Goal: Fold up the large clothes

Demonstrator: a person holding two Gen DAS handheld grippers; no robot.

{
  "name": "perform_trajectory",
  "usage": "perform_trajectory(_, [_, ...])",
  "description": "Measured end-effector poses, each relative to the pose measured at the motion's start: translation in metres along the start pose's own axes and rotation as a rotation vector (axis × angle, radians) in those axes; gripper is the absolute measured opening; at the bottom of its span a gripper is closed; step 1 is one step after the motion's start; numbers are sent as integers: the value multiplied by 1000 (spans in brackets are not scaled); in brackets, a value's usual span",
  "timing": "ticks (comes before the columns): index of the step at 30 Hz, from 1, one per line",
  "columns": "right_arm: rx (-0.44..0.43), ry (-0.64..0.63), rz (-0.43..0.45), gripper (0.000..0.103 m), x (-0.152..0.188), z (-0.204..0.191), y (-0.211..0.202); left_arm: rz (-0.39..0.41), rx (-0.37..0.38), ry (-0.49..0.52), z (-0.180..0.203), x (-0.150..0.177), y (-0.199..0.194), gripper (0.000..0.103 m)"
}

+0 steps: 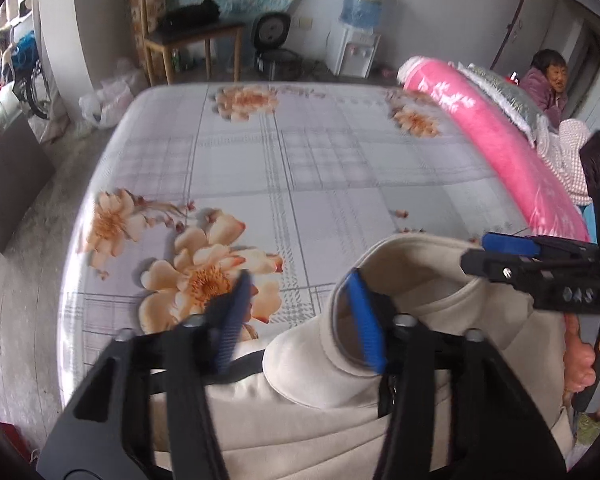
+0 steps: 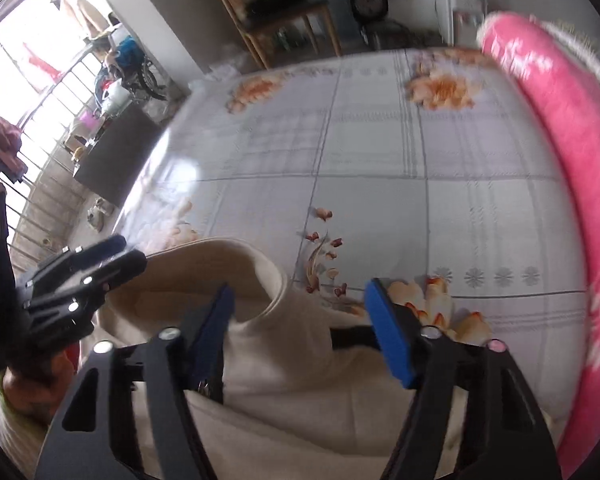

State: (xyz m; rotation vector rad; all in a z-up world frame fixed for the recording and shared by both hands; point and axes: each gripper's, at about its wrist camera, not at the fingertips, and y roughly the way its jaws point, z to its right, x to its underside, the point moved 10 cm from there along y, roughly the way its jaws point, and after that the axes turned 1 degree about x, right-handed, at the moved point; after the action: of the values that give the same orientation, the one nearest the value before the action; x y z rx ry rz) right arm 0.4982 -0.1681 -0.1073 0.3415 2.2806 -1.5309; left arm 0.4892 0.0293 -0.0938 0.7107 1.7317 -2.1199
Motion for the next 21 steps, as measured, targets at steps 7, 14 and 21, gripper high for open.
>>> perform_trajectory(7, [-39,-58,44,12,18,-16,-21,40,34,79,19,14,-27,6])
perform_trajectory(14, [-23,-206,109,10,71,-45,-93,104,63,201,55,57,-95,5])
perform_trajectory(21, [104,-302,47,9,153,-27,-75,6,79,205,66,145,-75,5])
